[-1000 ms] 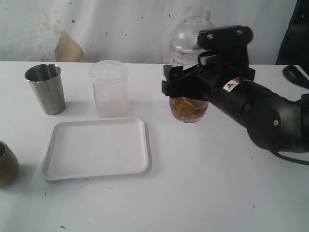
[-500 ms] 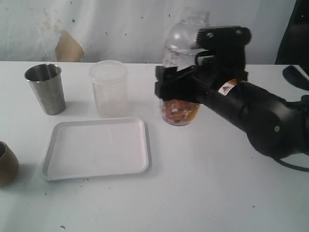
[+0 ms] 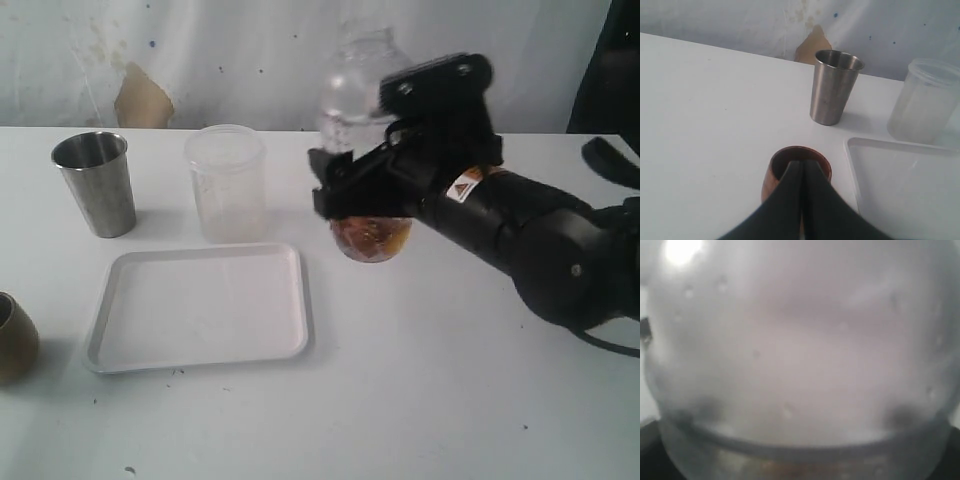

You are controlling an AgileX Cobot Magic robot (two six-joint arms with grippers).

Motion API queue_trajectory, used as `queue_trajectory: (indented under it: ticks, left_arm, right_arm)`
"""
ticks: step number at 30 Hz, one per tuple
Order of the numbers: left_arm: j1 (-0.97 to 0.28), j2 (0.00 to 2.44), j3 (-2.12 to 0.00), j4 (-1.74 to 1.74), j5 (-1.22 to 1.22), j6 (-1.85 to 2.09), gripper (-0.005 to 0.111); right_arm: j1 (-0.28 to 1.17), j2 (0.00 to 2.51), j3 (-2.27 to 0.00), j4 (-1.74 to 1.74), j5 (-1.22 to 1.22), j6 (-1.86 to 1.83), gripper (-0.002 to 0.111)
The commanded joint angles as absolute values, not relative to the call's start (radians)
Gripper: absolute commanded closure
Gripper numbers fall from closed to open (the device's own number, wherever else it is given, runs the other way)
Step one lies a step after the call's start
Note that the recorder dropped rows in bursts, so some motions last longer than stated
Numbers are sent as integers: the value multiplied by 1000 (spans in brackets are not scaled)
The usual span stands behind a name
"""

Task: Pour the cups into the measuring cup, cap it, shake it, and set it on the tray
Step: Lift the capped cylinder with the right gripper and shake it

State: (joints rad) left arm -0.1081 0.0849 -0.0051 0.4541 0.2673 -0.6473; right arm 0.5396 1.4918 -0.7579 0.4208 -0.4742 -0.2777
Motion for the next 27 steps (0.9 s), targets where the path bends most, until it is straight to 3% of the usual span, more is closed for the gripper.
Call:
queue_trajectory:
  ticks: [1, 4, 15, 27]
  left_arm:
    - [-112, 81, 0, 458, 261, -646, 106]
    - [-112, 81, 0, 458, 261, -646, 106]
    - [-112, 81, 0, 458, 261, -646, 106]
    - [-112, 81, 0, 458, 261, -646, 106]
  right_arm:
    - [528, 1477, -766, 557, -596, -296, 108]
    - [528, 1477, -793, 485, -566, -421, 108]
    - [527, 1585, -1067, 723, -183, -816, 108]
    - [449, 1692, -1212, 880, -143, -913, 108]
